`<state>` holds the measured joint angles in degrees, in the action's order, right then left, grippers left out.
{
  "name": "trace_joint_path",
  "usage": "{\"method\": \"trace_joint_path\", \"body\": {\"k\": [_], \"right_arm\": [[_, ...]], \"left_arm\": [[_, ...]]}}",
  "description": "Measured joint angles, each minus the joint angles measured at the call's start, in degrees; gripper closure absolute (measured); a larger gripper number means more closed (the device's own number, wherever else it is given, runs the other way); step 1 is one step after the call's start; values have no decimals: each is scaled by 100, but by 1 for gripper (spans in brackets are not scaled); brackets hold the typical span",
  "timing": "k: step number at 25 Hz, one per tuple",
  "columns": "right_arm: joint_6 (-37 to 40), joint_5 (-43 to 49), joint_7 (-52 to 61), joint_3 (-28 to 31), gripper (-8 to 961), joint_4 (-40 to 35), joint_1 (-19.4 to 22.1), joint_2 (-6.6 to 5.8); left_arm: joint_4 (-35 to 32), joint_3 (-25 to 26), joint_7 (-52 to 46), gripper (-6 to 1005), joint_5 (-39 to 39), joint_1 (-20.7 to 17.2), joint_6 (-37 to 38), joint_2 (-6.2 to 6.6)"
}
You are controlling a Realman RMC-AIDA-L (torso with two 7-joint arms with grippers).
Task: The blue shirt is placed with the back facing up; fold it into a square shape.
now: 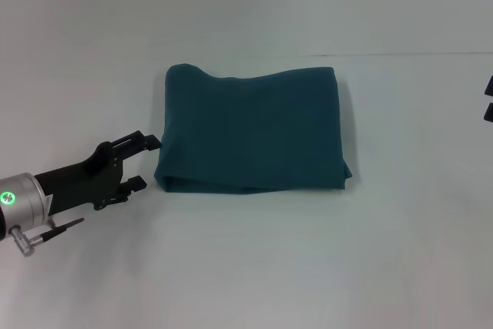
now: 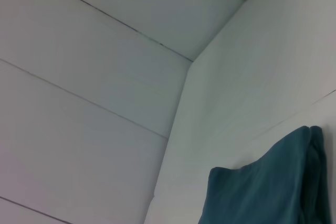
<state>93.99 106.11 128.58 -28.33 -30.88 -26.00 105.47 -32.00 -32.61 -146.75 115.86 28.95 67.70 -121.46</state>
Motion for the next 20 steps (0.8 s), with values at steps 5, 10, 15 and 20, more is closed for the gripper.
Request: {"method": "trace_joint_path", "body": {"k": [5,10,15,20], "right_arm": [[-36,-10,0,12,109,4,-1,0],[-44,-14,0,20,108,20,-4,0],[-39,-17,0,21,108,19,21,0],[-7,-27,0,85,107,19,36,0]], "left_arm": [[196,-106,14,95,0,94,-210,23],[393,-133,51,99,-1,215,-394,30],[483,-180,51,176,-3,284,-546,24],[529,-338,37,274,-3,339,-567,35]]}}
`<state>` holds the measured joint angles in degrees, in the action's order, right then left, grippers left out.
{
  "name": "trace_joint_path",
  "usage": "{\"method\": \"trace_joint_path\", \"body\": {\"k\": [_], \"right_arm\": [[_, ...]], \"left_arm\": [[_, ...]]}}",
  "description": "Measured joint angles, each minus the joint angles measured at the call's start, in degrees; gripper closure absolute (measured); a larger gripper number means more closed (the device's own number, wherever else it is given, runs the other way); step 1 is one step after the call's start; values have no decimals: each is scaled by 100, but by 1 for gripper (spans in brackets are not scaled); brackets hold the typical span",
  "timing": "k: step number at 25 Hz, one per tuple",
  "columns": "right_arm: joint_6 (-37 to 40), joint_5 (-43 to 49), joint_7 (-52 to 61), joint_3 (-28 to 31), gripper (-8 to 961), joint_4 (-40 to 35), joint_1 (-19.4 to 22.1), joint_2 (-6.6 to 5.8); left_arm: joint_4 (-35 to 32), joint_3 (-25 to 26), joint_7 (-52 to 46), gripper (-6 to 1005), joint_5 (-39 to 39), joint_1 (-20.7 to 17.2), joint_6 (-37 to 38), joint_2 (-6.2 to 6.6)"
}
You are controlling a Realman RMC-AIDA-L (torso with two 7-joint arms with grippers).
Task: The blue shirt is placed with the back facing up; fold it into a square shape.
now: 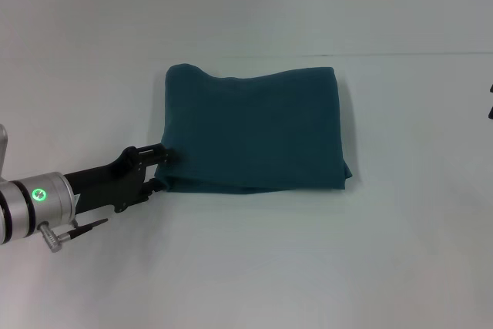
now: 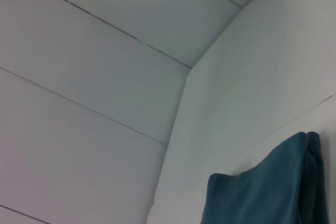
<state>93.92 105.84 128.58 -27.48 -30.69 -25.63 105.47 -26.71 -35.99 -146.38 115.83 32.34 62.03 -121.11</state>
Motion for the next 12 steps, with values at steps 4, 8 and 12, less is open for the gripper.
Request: {"method": "trace_joint_path", "body": {"k": [4,8,12], "right_arm": [[16,-2,0,32,107,10,16,-1],[44,-2,0,87,106,22,34,-5],[86,-2,0,133,106,24,41,-8]], "left_arm": [[-5,-5,15,349,0,0,8,1],[-9,-5,14,513,1,-3,13,5],[-19,-5,14,601,1,-41,28,3]]}}
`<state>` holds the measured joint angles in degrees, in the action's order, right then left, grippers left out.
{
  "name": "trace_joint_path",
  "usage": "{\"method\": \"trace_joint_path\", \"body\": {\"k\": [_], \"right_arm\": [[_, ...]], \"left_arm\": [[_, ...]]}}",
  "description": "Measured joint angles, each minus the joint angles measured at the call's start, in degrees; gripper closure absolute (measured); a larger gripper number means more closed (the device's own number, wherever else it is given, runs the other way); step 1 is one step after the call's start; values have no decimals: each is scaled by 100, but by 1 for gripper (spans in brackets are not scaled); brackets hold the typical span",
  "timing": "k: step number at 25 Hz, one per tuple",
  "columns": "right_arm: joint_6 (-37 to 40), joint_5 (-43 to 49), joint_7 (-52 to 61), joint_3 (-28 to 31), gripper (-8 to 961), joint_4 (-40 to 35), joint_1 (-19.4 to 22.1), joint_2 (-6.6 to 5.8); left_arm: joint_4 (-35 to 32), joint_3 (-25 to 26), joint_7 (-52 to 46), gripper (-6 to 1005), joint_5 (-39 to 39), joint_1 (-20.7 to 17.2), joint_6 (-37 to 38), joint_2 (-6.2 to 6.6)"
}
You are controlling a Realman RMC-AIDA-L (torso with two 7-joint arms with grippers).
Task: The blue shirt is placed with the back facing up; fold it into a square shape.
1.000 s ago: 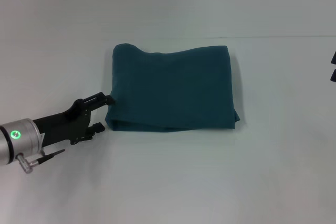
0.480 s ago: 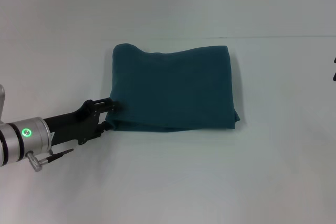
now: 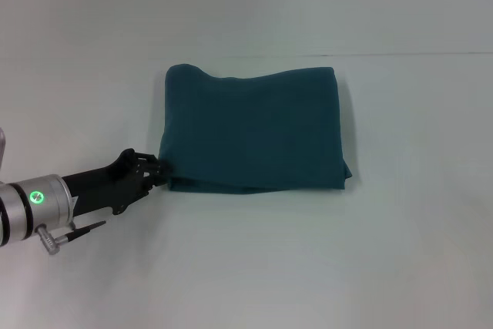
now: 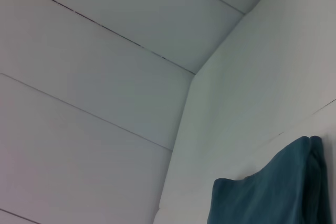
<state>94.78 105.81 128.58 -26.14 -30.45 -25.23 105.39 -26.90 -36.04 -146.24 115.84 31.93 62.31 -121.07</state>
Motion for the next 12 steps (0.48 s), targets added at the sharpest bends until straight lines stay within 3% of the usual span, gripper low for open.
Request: {"method": "trace_joint_path", "body": {"k": [7,10,12], "right_arm": [[14,1,0,27,105,10,0,-2],[15,1,0,35,105,13,8,-1],[15,1,0,60,105,14,18,4]], "left_arm": [[-9,0,28,754,0,-28,14,-12],[-11,1,75,953,0,-29,38,-12],[-16,1,86,962,0,-30,46,-12]]}}
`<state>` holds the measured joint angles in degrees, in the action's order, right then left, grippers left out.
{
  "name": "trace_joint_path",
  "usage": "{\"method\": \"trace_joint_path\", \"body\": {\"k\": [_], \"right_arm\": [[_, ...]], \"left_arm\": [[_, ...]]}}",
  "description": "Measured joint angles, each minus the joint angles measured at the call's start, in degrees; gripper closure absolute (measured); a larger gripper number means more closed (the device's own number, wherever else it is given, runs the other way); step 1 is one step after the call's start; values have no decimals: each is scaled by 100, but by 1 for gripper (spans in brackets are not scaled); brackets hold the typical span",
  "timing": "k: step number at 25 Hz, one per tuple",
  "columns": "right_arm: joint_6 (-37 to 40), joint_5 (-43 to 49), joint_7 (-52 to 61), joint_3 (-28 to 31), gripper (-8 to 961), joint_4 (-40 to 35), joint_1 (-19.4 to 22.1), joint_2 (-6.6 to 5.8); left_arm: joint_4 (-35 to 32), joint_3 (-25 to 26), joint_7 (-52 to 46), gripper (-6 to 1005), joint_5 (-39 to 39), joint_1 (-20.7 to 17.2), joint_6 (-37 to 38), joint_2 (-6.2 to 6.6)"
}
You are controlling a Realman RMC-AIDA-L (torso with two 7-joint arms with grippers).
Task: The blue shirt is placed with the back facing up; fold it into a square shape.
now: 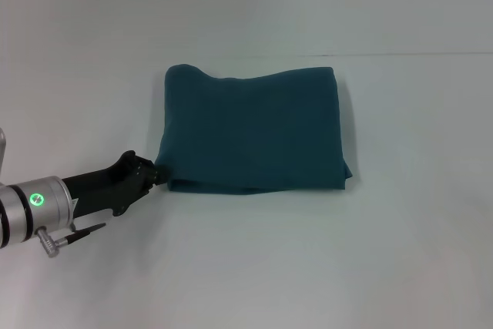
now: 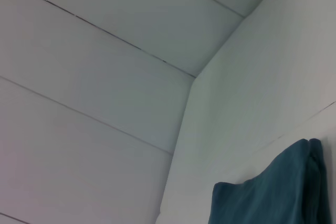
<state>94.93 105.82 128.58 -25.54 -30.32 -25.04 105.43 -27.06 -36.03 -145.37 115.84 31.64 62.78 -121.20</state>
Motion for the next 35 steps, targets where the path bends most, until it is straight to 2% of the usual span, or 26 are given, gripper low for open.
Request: {"method": "trace_joint_path", "body": {"k": [9,24,33,35], "right_arm": [[0,0,20,45,104,0,17,13],[8,0,52,67,102,4,-35,96],[-2,0,70,67,101,9,-37,113],[-27,0,70,65,101,9,-45,115]], "left_arm": [[-90,20,217,976,0,-132,401,14],[-577,83,187,975,0,-819,1068,-5],[-567,240,214,976,142,-866,1157,59],[-579,258,215,926,320,-840,1202,84]]}}
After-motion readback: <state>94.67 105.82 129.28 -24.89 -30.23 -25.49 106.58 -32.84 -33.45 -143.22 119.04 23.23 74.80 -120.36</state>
